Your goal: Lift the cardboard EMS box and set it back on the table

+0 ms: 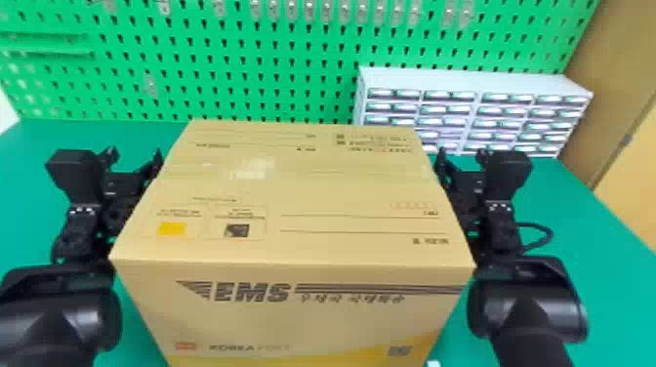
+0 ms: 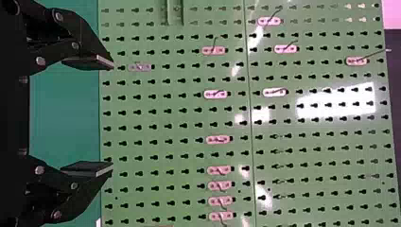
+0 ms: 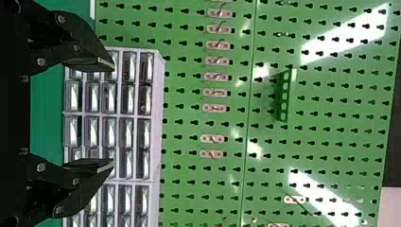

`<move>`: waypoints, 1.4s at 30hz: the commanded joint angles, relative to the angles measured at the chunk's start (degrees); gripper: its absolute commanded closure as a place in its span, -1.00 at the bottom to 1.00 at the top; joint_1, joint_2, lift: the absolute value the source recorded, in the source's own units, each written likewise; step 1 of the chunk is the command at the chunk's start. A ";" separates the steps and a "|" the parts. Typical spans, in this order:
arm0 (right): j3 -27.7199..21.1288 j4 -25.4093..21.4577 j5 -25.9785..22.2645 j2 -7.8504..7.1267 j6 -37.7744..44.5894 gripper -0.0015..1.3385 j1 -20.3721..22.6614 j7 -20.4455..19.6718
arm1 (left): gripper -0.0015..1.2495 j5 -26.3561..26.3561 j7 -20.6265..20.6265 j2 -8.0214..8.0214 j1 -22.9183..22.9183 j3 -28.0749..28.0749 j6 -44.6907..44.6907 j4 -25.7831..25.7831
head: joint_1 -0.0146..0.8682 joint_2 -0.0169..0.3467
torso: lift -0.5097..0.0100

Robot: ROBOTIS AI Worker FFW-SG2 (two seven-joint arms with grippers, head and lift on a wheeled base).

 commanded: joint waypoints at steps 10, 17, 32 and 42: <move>-0.16 0.00 -0.02 -0.09 0.30 -0.20 -0.11 0.00 | -0.21 -0.12 0.04 0.00 0.10 -0.14 -0.41 -0.32 | 0.57 -0.99 | 0.60; 0.37 0.00 -0.38 -0.09 0.30 -0.20 -0.20 0.00 | -0.21 -0.12 0.04 0.00 0.01 -0.57 -0.41 -0.32 | 0.57 -0.99 | 0.60; 1.87 0.70 -1.52 -0.44 0.39 -0.20 -0.82 0.00 | -0.21 -0.12 0.04 0.00 -0.16 -0.93 -0.41 -0.32 | 0.57 -0.99 | 0.60; 2.39 0.79 -2.05 -0.79 0.74 -0.20 -1.08 0.09 | -0.21 -0.03 -0.05 0.00 -0.16 -1.01 -0.41 -0.32 | 0.57 -0.99 | 0.60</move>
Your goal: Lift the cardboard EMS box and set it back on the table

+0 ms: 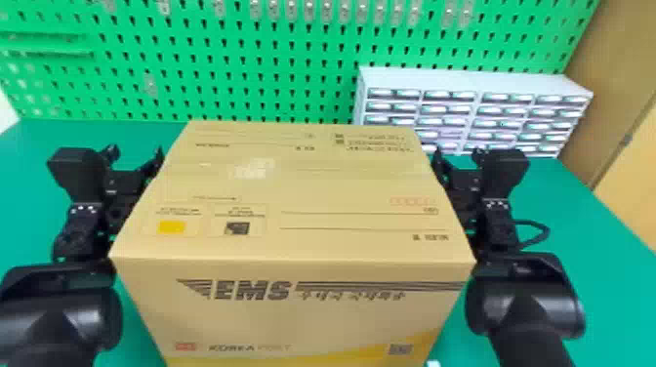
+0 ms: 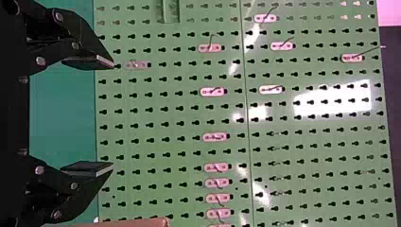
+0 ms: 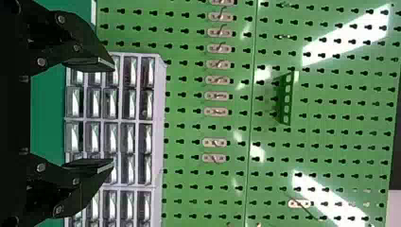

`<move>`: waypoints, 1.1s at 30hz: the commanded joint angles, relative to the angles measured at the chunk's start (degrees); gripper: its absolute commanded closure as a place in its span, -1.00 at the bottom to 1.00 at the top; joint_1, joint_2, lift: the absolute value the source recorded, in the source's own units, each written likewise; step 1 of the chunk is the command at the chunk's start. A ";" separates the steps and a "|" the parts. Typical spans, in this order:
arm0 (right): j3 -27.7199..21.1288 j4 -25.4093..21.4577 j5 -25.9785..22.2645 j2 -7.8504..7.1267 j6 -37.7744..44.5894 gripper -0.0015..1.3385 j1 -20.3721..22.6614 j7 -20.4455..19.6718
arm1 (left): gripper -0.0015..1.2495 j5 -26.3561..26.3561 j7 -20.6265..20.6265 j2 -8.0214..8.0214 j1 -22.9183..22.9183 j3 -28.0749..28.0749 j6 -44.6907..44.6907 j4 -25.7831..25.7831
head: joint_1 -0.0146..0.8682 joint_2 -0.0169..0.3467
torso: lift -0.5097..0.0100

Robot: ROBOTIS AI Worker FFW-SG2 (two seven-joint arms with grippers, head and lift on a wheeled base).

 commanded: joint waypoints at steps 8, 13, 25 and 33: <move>1.59 -1.30 -1.42 -1.27 0.92 -0.20 -1.10 0.07 | -0.21 0.26 -0.01 0.00 -0.85 0.13 0.00 -0.62 | 0.57 -0.99 | 0.60; 2.12 -3.85 -1.16 -1.45 3.91 -0.20 -1.62 0.07 | -0.21 0.26 -0.01 0.00 -1.46 0.31 0.18 -1.41 | 0.57 -0.99 | 0.60; 3.44 -10.53 -0.19 -1.62 9.35 -0.20 -3.12 0.07 | -0.21 -0.09 -0.01 0.00 -3.13 0.84 2.02 -4.31 | 0.57 -0.99 | 0.60; 3.88 -12.64 -0.02 -1.62 11.02 -0.20 -3.73 0.07 | -0.21 -0.88 -0.01 0.00 -3.84 1.10 3.34 -6.25 | 0.57 -0.99 | 0.60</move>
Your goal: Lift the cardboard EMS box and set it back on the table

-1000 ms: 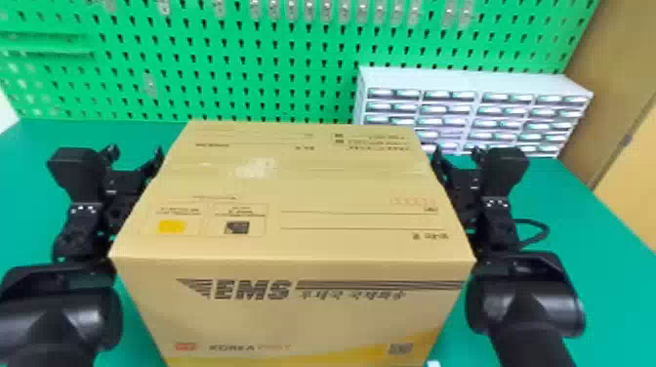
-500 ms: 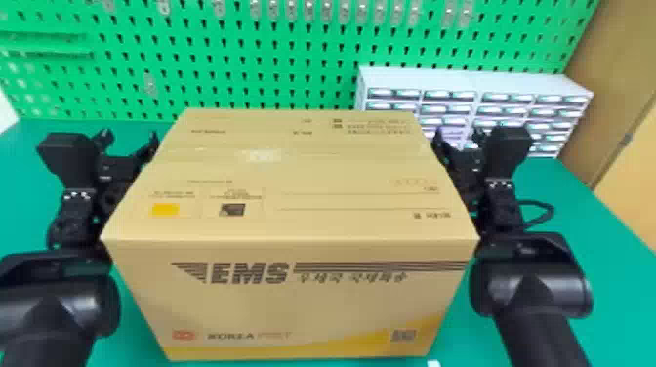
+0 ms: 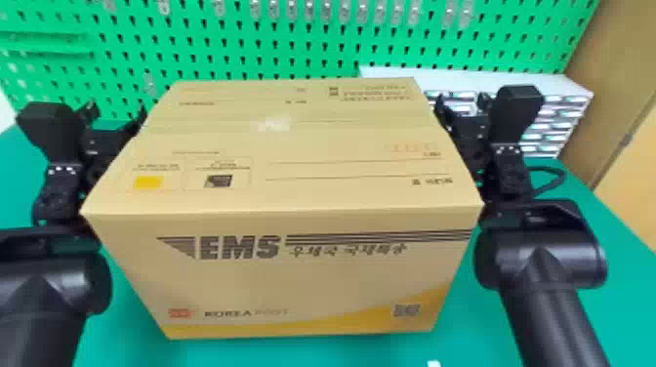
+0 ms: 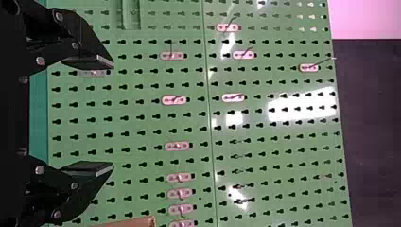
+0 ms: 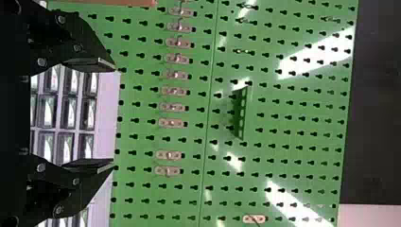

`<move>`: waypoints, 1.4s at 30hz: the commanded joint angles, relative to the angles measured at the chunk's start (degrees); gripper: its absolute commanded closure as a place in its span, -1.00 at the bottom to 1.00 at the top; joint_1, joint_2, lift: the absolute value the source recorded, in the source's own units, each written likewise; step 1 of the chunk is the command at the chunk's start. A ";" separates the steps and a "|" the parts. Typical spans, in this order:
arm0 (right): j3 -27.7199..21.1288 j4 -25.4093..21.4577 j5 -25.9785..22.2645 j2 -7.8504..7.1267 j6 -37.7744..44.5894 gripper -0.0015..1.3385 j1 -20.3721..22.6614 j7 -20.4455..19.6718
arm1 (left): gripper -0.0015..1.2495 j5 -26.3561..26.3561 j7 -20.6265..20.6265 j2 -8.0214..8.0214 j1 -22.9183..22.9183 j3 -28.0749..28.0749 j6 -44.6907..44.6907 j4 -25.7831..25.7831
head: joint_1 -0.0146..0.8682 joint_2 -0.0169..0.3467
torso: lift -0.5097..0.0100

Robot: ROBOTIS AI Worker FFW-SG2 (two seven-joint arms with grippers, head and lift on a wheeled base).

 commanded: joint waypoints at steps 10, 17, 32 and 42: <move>0.14 -0.84 0.22 0.00 0.80 -0.20 -0.09 0.00 | -0.21 -0.52 0.00 0.00 -0.52 0.19 0.38 -1.18 | 0.57 -0.99 | 0.60; -0.04 -0.84 0.66 0.00 1.15 -0.20 0.00 0.00 | -0.21 -0.61 0.00 0.00 -0.52 0.28 0.38 -1.27 | 0.57 -0.99 | 0.60; -0.22 -0.84 0.84 0.00 1.41 -0.20 -0.09 0.00 | -0.21 -0.79 0.09 0.00 -0.61 0.36 0.38 -1.27 | 0.57 -0.99 | 0.60; -0.22 -0.84 1.10 0.00 1.50 -0.20 -0.09 0.00 | -0.21 -0.96 0.00 0.00 -0.61 0.45 0.38 -1.27 | 0.57 -0.99 | 0.60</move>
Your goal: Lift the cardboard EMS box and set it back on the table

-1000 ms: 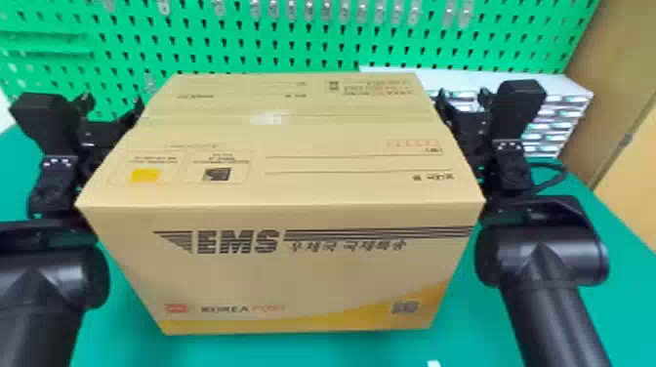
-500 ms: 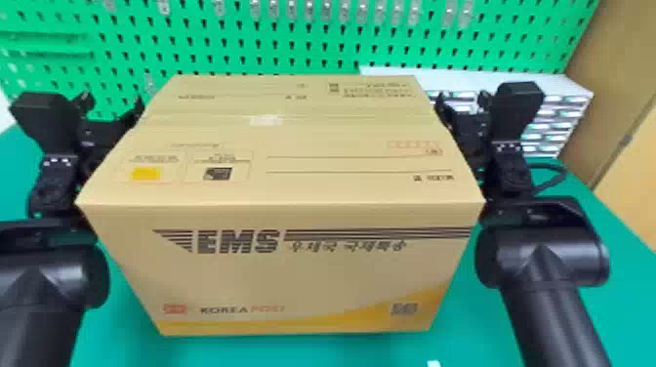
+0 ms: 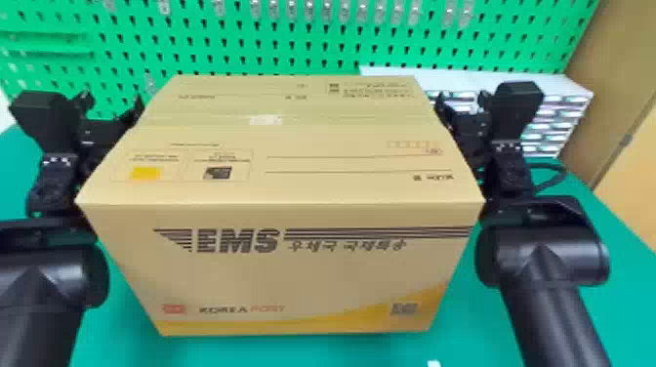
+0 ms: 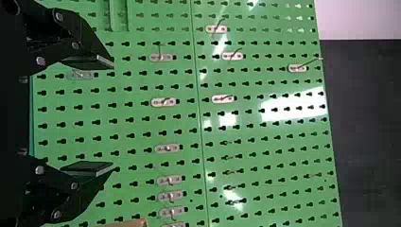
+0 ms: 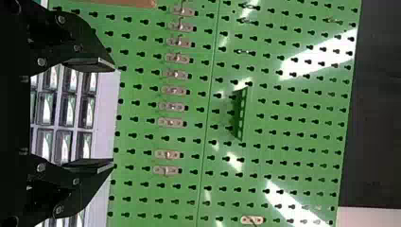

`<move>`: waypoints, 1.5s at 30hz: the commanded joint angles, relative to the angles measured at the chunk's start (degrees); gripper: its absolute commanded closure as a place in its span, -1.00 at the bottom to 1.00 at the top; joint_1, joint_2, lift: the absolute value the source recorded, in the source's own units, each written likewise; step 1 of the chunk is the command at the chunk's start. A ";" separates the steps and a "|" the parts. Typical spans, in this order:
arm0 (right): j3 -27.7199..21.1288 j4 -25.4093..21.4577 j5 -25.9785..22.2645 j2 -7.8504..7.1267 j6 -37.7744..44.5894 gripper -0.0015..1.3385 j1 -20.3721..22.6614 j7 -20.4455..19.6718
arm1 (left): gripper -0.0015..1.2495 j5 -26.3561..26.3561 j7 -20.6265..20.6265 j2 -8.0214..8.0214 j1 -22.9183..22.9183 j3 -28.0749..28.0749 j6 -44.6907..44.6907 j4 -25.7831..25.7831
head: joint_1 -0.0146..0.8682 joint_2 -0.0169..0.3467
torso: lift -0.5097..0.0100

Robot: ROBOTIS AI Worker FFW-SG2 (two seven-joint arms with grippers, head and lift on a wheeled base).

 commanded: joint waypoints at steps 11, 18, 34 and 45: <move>0.00 0.00 0.02 0.00 0.04 -0.20 -0.09 0.00 | -0.21 -0.02 -0.05 0.00 -0.08 0.00 0.00 0.00 | 0.57 -0.99 | 0.60; 0.00 0.00 0.02 0.00 0.04 -0.20 -0.09 0.00 | -0.21 -0.10 -0.05 0.00 -0.08 0.00 0.00 0.00 | 0.57 -0.99 | 0.60; -0.35 0.27 0.02 0.00 0.30 -0.20 0.70 0.00 | -0.21 0.25 0.04 0.00 0.62 -0.61 0.44 0.00 | 0.57 -0.99 | 0.60; -0.61 2.73 -0.33 0.35 -0.49 -0.20 2.29 0.00 | -0.21 0.51 0.04 -0.09 1.41 -1.67 0.70 0.79 | 0.57 -0.99 | 0.60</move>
